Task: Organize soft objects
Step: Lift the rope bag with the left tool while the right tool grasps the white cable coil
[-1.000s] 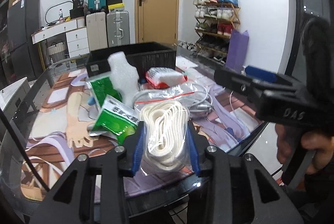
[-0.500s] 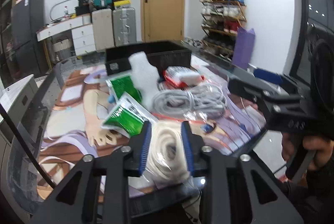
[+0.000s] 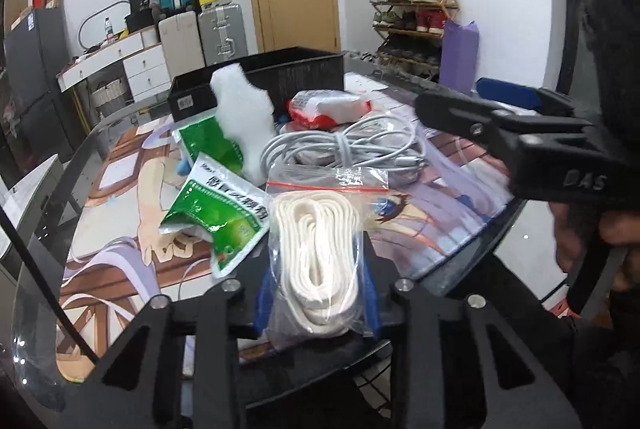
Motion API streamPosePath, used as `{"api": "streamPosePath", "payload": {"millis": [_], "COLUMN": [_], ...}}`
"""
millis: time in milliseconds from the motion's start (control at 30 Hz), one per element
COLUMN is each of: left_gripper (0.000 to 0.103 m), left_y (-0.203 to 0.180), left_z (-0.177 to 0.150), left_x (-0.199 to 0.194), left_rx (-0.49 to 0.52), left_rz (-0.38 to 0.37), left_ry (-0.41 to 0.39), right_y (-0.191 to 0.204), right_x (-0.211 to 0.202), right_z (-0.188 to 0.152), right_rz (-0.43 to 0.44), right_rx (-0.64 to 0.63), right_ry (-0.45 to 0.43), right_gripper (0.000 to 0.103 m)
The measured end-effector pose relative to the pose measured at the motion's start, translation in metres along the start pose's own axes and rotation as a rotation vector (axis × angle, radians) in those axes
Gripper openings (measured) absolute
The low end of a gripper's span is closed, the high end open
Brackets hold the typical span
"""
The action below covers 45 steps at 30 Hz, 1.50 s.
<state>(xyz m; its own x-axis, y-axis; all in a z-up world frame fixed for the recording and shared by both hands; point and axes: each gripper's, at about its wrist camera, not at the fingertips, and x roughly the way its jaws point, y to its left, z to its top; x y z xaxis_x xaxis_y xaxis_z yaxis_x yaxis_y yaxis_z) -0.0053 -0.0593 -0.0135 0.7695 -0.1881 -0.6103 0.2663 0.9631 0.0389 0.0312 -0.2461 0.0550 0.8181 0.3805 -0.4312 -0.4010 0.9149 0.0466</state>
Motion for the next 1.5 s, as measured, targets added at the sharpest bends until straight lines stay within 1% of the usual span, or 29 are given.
{"api": "streamPosePath", "payload": {"millis": [133,200,433,600,667,833,1033,1100,1200,1233,1267,1300,1400,1433,1467,1500], "left_gripper": [0.033,0.033,0.033,0.033,0.033,0.033,0.033,0.033,0.033,0.033,0.033,0.033,0.033,0.033,0.033,0.033], "left_y": [0.010,0.017,0.039,0.057,0.065,0.077,0.084,0.085,0.088,0.088,0.088,0.088,0.087,0.088,0.087,0.087], "left_z": [0.003,0.006,0.012,0.011,0.012,0.014,0.012,0.012,0.013,0.013,0.013,0.013,0.013,0.013,0.013,0.013], "left_x": [-0.013,-0.020,-0.044,-0.043,-0.041,-0.038,-0.032,-0.031,-0.029,-0.028,-0.028,-0.028,-0.027,-0.027,-0.027,-0.027], "left_rx": [-0.048,-0.089,-0.154,-0.202,-0.219,-0.242,-0.250,-0.253,-0.257,-0.258,-0.257,-0.256,-0.252,-0.252,-0.254,-0.256], "left_rz": [-0.031,-0.049,-0.015,0.017,0.024,0.034,0.044,0.048,0.042,0.041,0.042,0.043,0.046,0.044,0.044,0.042], "left_ry": [-0.032,-0.052,-0.142,-0.156,-0.156,-0.170,-0.168,-0.165,-0.169,-0.170,-0.171,-0.170,-0.166,-0.166,-0.168,-0.168], "right_y": [-0.001,0.001,0.004,0.009,0.013,0.027,0.042,0.043,0.037,0.035,0.032,0.030,0.027,0.026,0.025,0.023], "right_x": [0.000,0.000,0.011,0.029,0.038,0.061,0.083,0.088,0.096,0.098,0.099,0.100,0.102,0.101,0.098,0.097], "right_z": [0.001,0.000,-0.001,-0.001,0.000,0.004,0.002,0.001,0.001,0.001,0.000,0.000,0.000,0.000,0.000,-0.001], "right_rz": [-0.002,-0.001,0.018,0.051,0.051,0.082,0.067,0.048,0.024,-0.003,-0.009,-0.004,0.009,0.026,0.038,0.041], "right_rx": [0.009,0.008,-0.016,-0.003,-0.001,-0.003,-0.015,-0.009,0.047,0.056,0.067,0.082,0.096,0.101,0.109,0.117], "right_ry": [-0.005,-0.006,0.036,0.109,0.135,0.196,0.242,0.253,0.269,0.272,0.271,0.273,0.272,0.271,0.269,0.267], "right_gripper": [0.103,0.103,0.103,0.103,0.103,0.103,0.102,0.102,0.098,0.095,0.092,0.092,0.086,0.081,0.073,0.072]}}
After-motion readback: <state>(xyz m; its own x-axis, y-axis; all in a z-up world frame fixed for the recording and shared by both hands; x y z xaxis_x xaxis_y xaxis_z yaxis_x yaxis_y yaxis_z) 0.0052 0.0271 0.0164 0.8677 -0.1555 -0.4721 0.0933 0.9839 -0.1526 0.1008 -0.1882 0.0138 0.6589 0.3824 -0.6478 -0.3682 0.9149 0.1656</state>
